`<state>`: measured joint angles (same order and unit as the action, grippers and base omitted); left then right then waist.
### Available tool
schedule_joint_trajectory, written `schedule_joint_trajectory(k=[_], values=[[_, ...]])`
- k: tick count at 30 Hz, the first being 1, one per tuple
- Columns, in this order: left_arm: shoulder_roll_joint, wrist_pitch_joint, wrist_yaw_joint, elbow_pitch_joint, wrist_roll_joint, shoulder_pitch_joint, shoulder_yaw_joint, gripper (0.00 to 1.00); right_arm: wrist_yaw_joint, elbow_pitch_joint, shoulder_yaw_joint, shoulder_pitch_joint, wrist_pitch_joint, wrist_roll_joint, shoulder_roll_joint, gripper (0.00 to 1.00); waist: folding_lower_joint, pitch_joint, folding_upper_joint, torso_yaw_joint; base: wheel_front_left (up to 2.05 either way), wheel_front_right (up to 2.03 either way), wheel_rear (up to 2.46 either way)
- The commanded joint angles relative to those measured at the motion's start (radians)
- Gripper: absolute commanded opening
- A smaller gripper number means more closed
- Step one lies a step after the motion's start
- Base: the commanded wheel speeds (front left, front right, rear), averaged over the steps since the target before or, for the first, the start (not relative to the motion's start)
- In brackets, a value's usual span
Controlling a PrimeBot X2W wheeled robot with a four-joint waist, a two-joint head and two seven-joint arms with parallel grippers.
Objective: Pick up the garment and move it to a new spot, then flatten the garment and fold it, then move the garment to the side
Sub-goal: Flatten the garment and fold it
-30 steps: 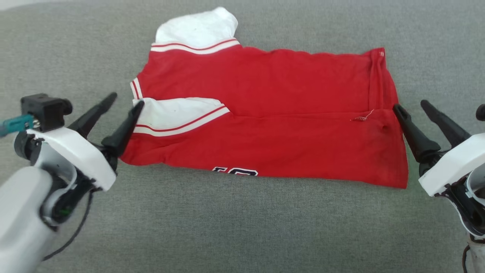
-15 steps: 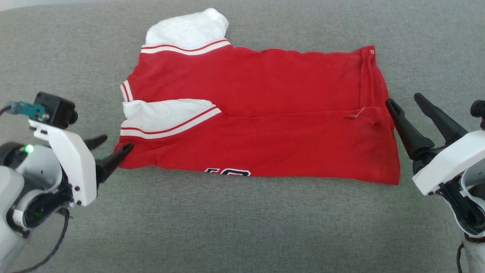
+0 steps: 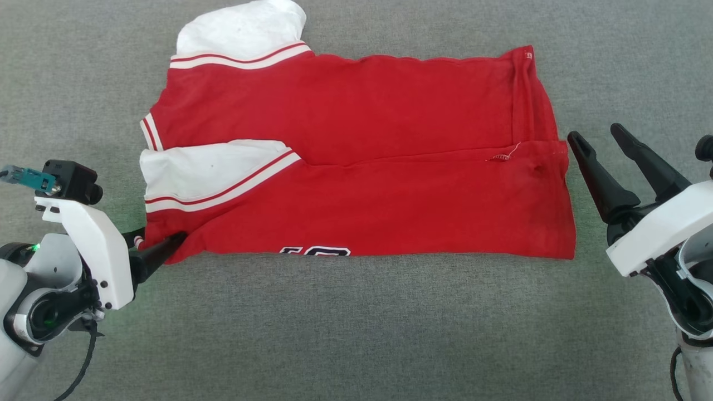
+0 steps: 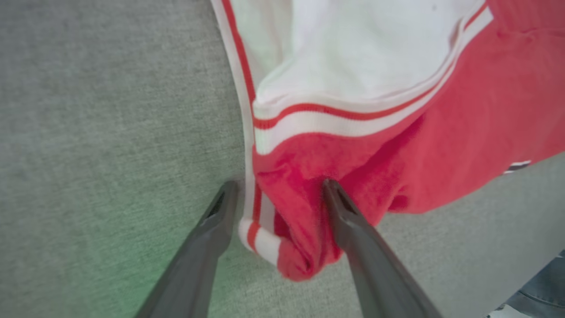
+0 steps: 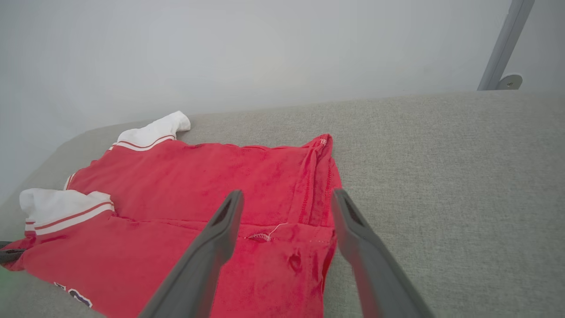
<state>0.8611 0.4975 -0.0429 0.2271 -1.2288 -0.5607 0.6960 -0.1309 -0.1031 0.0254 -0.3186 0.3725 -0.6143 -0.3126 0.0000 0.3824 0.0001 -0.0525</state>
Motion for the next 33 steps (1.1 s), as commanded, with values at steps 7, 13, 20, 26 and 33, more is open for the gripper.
schedule_joint_trajectory(k=[7,13,20,26,33], values=[[-0.047,0.019,-0.018,0.027,-0.03,0.021,0.022,0.0,0.001,-0.007,0.017,-0.018,0.028,0.013,-0.021,1.0,0.0,0.013,-0.0001,-0.014,0.0,0.0,0.0],[-0.056,-0.01,-0.024,0.023,-0.017,0.011,0.014,0.0,0.001,-0.032,0.088,0.007,0.184,0.026,-0.123,1.0,0.0,0.014,-0.0001,-0.01,0.0,0.0,0.0],[-0.082,-0.032,-0.029,0.007,0.012,-0.008,0.027,0.0,0.001,-0.075,0.167,0.019,0.473,-0.028,-0.239,1.0,0.0,0.02,-0.0001,0.014,0.0,0.0,0.0],[-0.109,-0.048,-0.035,0.002,0.032,-0.024,0.037,0.0,0.001,-0.036,0.206,-0.024,0.58,-0.033,-0.235,1.0,0.0,0.039,-0.0001,0.036,0.0,0.0,0.0],[-0.129,-0.066,-0.045,0.016,0.038,-0.038,0.042,0.0,0.001,0.082,0.234,-0.046,0.603,0.02,-0.216,1.0,0.0,0.055,-0.0001,0.057,0.0,0.0,0.0]])
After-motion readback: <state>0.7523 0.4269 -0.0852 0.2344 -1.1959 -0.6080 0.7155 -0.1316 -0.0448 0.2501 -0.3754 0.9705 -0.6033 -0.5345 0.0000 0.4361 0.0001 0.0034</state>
